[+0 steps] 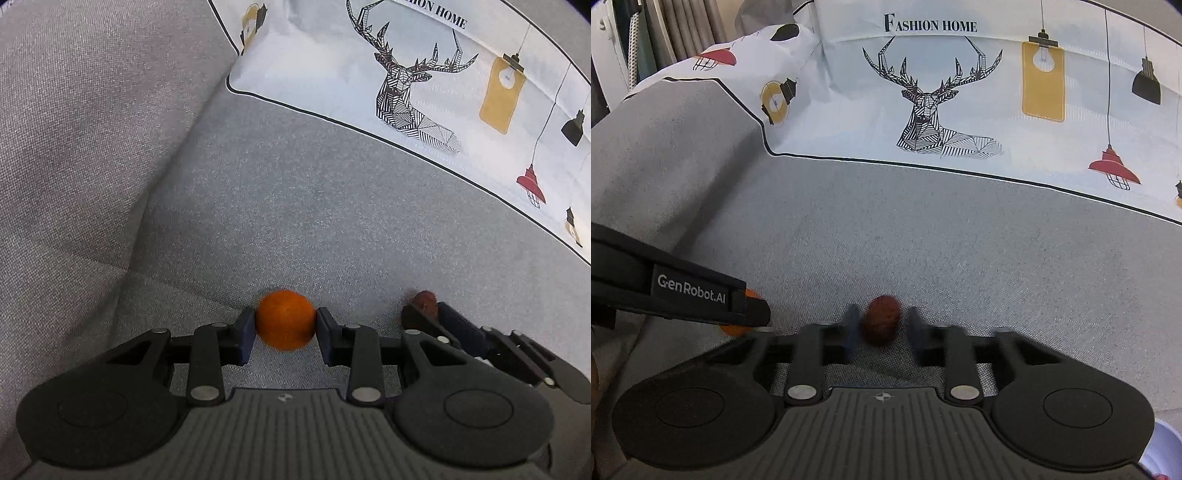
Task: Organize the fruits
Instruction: 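Grasp a mandarin with the left tool while the right tool grasps a red date, then carry the mandarin and red date over the blue plate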
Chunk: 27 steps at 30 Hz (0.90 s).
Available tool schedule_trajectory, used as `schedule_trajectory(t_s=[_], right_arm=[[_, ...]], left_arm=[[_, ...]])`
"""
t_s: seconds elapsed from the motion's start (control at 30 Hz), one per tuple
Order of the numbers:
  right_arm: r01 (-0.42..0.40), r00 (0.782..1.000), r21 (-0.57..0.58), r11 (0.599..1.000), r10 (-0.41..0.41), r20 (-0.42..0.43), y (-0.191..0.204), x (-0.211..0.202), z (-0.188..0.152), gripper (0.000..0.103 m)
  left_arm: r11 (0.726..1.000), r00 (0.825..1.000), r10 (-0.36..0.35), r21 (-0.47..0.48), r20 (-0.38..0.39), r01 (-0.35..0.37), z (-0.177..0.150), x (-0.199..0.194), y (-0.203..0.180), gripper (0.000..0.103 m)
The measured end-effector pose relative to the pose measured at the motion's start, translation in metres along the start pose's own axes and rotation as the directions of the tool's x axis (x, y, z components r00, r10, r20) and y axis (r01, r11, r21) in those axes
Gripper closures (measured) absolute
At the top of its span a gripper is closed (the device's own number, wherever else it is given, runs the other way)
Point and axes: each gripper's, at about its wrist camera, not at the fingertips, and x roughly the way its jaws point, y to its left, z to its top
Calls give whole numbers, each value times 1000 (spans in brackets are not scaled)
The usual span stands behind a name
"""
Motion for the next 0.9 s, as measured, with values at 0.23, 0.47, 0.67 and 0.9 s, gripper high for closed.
schedule_trajectory(t_s=[0.23, 0.47, 0.67, 0.9], right_arm=[[15, 998, -4, 1000, -14, 65, -7, -53, 10, 79], [68, 981, 51, 996, -77, 179, -30, -153, 12, 79], [117, 974, 134, 984, -140, 178, -58, -205, -36, 79], [187, 968, 193, 963, -214, 131, -83, -223, -74, 79]], left_arm=[[999, 999, -46, 11, 29, 45, -6, -13, -5, 65], [978, 978, -146, 172, 149, 120, -26, -52, -32, 65], [942, 943, -232, 298, 238, 157, -56, -91, -54, 65], [918, 931, -298, 332, 211, 218, -92, -109, -72, 65]])
